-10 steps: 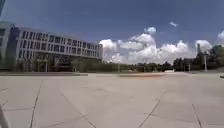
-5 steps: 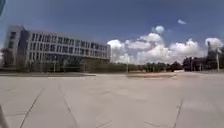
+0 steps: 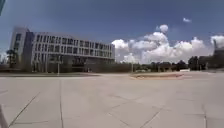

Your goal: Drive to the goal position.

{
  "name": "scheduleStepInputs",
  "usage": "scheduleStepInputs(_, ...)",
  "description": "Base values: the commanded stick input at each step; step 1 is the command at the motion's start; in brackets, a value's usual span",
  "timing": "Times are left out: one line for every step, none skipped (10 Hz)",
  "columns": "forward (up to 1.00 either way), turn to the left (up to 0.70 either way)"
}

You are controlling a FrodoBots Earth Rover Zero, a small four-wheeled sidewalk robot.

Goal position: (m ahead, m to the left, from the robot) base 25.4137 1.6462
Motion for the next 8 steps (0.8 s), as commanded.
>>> scheduleStepInputs(1.0,0.0)
scheduleStepInputs(1.0,0.0)
scheduleStepInputs(1.0,0.0)
scheduleStepInputs(1.0,0.0)
scheduleStepInputs(1.0,0.0)
scheduleStepInputs(1.0,0.0)
scheduleStepInputs(1.0,0.0)
scheduleStepInputs(1.0,0.0)
